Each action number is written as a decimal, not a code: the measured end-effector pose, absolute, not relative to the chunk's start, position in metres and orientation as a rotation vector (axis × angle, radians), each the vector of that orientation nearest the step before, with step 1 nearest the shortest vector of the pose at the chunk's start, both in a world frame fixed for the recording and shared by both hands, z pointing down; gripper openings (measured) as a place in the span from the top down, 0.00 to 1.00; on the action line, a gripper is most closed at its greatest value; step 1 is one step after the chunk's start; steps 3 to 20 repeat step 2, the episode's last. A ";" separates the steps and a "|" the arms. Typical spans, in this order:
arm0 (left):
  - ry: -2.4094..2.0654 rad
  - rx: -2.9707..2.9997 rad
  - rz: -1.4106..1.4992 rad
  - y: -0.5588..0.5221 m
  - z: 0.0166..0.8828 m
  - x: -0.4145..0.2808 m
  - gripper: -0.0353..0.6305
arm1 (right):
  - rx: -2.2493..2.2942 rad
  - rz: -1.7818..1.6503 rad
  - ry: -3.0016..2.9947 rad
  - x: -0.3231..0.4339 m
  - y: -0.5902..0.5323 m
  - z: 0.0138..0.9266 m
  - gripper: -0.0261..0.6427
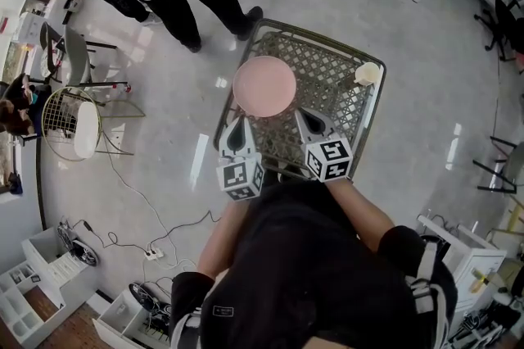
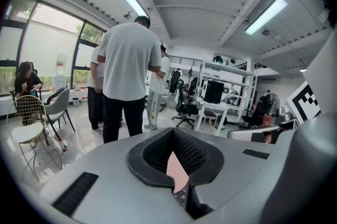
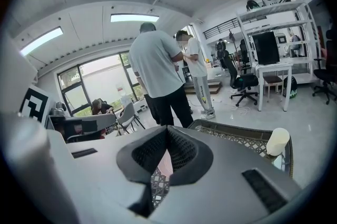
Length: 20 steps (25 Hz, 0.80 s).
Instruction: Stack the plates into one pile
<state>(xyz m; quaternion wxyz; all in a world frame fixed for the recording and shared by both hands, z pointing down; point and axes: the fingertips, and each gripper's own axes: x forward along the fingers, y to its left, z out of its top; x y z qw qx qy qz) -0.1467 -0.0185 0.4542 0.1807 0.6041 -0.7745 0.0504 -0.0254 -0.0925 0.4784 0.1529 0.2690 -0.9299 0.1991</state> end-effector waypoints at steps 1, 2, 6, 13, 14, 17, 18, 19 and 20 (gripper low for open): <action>-2.188 1.706 0.144 -0.019 0.455 -0.147 0.92 | 0.770 0.573 -2.667 -0.026 -0.092 0.478 0.95; -2.187 1.705 0.145 -0.018 0.455 -0.148 0.92 | 0.769 0.575 -2.666 -0.027 -0.092 0.478 0.95; -2.187 1.705 0.145 -0.018 0.455 -0.148 0.92 | 0.769 0.575 -2.666 -0.027 -0.092 0.478 0.95; -2.187 1.705 0.145 -0.018 0.455 -0.148 0.92 | 0.769 0.575 -2.666 -0.027 -0.092 0.478 0.95; -2.187 1.705 0.145 -0.018 0.455 -0.148 0.92 | 0.769 0.575 -2.666 -0.027 -0.092 0.478 0.95; -2.187 1.705 0.145 -0.018 0.455 -0.148 0.92 | 0.769 0.575 -2.666 -0.027 -0.092 0.478 0.95; -2.187 1.705 0.145 -0.018 0.455 -0.148 0.92 | 0.769 0.575 -2.666 -0.027 -0.092 0.478 0.95; -2.187 1.705 0.145 -0.018 0.455 -0.148 0.92 | 0.769 0.575 -2.666 -0.027 -0.092 0.478 0.95; -2.187 1.705 0.145 -0.018 0.455 -0.148 0.92 | 0.769 0.575 -2.666 -0.027 -0.092 0.478 0.95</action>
